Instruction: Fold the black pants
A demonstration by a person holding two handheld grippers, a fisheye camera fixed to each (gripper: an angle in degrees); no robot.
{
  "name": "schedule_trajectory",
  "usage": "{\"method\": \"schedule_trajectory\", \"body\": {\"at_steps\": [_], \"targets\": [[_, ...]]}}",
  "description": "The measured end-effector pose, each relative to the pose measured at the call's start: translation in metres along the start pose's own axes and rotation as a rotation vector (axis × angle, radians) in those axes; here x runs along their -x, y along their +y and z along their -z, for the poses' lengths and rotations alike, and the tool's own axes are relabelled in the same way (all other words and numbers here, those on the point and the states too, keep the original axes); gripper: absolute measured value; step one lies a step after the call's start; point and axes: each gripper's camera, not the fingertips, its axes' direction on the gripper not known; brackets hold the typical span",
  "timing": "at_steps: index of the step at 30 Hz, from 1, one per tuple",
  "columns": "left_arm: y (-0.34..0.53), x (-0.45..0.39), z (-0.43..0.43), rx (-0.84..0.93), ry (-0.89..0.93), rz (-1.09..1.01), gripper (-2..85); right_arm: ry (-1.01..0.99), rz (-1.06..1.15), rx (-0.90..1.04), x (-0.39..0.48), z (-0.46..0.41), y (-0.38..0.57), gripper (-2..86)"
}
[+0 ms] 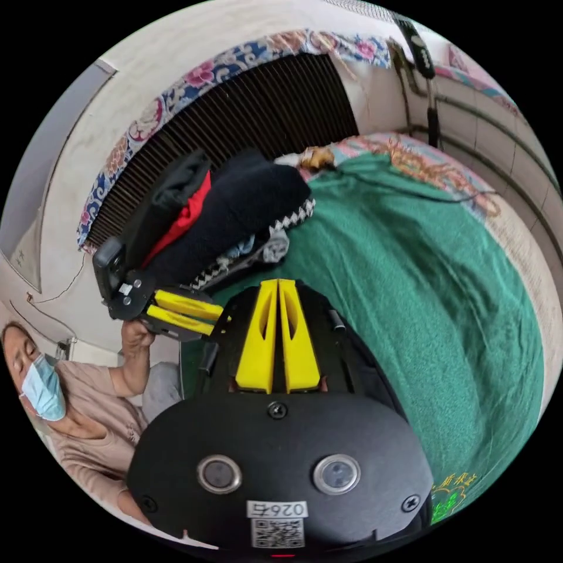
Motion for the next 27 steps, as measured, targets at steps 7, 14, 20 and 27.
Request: {"method": "schedule_trajectory", "body": {"at_steps": [7,14,20,27], "targets": [[0.004,-0.053,0.022,-0.053,-0.315,-0.094,4.8,0.018,-0.061,0.003,-0.040,-0.002,0.008,6.7],[0.020,-0.063,0.053,-0.147,-0.572,0.021,0.0,-0.079,-0.096,0.271,-0.081,-0.075,0.021,6.2],[0.054,-0.022,0.105,-0.468,-0.034,0.076,-0.8,-0.060,0.225,0.121,-0.034,-0.052,0.019,0.9],[0.005,-0.024,0.031,-0.116,-0.053,-0.011,-0.9,0.149,-0.050,0.027,-0.064,-0.057,0.024,6.1]]}}
